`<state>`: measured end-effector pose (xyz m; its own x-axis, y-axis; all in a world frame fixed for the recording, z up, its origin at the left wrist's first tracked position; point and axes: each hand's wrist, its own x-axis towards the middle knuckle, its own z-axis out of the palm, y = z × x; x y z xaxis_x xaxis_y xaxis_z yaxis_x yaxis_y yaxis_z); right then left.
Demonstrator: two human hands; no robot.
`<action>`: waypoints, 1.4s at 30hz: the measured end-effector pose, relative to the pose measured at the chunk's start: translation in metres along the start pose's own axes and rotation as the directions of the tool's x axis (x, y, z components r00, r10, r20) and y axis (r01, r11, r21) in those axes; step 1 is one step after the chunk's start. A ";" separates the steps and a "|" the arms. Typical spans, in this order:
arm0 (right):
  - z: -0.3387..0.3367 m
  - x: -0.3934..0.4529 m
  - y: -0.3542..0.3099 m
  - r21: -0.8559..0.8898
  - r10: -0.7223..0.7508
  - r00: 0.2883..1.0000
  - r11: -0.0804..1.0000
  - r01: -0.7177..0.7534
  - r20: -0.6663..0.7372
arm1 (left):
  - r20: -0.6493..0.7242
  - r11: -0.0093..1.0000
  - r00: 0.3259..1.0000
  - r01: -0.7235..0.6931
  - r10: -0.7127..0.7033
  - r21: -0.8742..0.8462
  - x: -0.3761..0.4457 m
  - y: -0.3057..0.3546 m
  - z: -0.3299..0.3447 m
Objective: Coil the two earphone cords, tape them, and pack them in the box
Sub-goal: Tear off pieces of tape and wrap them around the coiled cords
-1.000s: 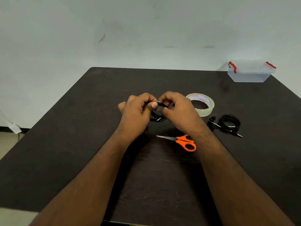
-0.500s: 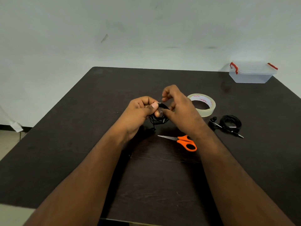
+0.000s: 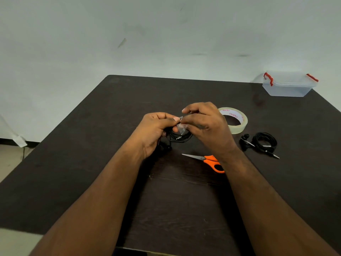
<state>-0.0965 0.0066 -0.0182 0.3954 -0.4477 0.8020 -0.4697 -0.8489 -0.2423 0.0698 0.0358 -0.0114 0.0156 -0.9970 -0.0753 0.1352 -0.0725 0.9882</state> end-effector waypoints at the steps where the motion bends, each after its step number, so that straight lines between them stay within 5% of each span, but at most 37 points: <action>1: 0.000 0.000 0.000 0.001 -0.010 1.000 1.000 0.010 0.005 | -0.029 1.000 0.999 -0.014 0.014 0.001 0.000 0.000 0.001; 6: 0.003 -0.001 -0.001 0.066 -0.010 0.999 0.998 0.007 0.038 | -0.023 0.988 0.992 -0.119 0.122 0.096 0.002 -0.003 -0.002; 11: 0.000 -0.002 -0.007 0.234 0.252 0.965 0.937 -0.261 0.067 | 0.168 0.940 0.975 -0.191 0.147 0.282 0.000 0.000 -0.011; 18: -0.003 0.007 -0.015 0.506 0.630 0.755 0.599 -0.620 0.179 | 0.252 0.855 0.930 -0.351 0.269 0.382 -0.001 0.001 -0.013; 26: -0.008 0.011 -0.023 0.602 0.763 0.587 0.342 -0.722 0.270 | 0.192 0.715 0.859 -0.503 0.474 0.486 -0.002 -0.007 -0.008; 33: -0.012 0.013 -0.025 0.713 0.785 0.464 0.041 -0.700 0.411 | 0.243 0.313 0.638 -0.629 0.730 0.711 -0.002 -0.009 -0.003; 42: -0.017 0.013 -0.023 0.707 0.825 0.400 0.002 -0.707 0.398 | 0.370 0.089 0.518 -0.664 0.771 0.742 0.003 -0.014 -0.004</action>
<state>-0.0939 0.0246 0.0071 0.0850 -0.9917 -0.0963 0.2774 0.1164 -0.9537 0.0717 0.0340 -0.0255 -0.2544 -0.5816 0.7727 -0.7337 0.6366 0.2376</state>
